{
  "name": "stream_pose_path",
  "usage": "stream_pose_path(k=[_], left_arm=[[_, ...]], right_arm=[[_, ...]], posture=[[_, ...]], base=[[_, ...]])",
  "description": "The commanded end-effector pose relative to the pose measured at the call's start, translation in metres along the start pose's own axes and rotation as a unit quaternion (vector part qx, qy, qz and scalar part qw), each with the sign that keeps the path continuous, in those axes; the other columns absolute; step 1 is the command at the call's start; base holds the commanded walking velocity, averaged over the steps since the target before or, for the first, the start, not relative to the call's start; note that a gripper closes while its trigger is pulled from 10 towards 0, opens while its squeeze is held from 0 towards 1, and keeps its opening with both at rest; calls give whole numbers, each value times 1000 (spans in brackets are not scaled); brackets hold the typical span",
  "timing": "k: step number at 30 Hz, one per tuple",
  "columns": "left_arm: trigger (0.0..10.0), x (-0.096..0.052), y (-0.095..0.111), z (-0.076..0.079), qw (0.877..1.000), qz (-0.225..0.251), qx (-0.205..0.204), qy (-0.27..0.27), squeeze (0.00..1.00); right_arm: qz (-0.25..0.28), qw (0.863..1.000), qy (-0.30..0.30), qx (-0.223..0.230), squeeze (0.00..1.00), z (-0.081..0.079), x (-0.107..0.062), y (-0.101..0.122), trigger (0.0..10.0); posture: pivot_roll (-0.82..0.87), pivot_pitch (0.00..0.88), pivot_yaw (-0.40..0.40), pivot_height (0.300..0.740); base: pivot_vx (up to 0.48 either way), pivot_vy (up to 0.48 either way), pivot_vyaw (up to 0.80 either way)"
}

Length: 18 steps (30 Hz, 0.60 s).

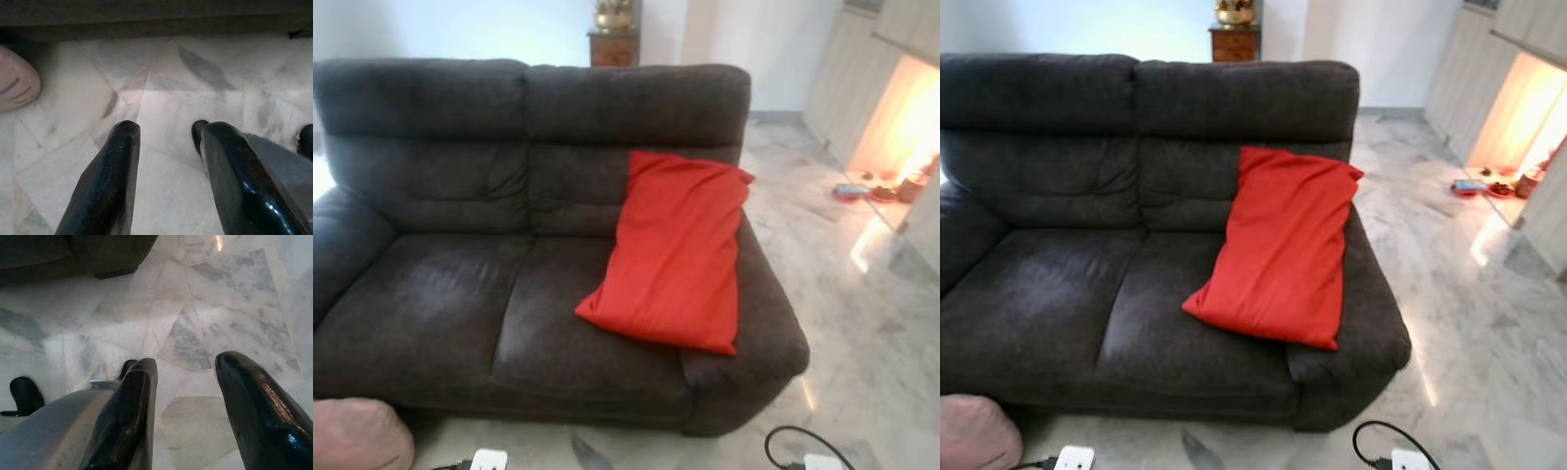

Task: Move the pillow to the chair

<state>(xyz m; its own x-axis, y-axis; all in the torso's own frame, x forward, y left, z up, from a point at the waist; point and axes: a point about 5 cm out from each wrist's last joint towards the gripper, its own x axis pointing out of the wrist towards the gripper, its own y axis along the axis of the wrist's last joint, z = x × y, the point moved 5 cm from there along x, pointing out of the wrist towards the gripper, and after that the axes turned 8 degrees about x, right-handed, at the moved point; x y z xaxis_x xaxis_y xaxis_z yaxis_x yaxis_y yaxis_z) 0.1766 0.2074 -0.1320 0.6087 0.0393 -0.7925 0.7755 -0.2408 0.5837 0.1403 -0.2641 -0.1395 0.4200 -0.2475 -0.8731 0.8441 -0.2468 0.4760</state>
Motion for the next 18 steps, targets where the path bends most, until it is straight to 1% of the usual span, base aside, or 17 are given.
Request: stream_pose_path(k=[1,5,7,18], left_arm=[[10000,0,0,-4,1000,2,5,3,0],[10000,0,1,-4,1000,4,4,3,0],[10000,0,1,-3,1000,7,4,3,0],[10000,0,4,-2,1000,14,5,2,0]], right_arm=[[12,1000,16,-5,0,-8,1,10,10000],[15,1000,18,-4,0,-9,1,12,10000],[17,1000,19,4,0,-11,2,12,10000],[18,1000,26,2,0,-14,2,14,10000]], posture=[[56,1,3,740],[57,0,1,740],[58,0,1,740],[57,0,2,740]], base=[[0,292,675],[0,295,733],[0,292,0],[0,295,0]])
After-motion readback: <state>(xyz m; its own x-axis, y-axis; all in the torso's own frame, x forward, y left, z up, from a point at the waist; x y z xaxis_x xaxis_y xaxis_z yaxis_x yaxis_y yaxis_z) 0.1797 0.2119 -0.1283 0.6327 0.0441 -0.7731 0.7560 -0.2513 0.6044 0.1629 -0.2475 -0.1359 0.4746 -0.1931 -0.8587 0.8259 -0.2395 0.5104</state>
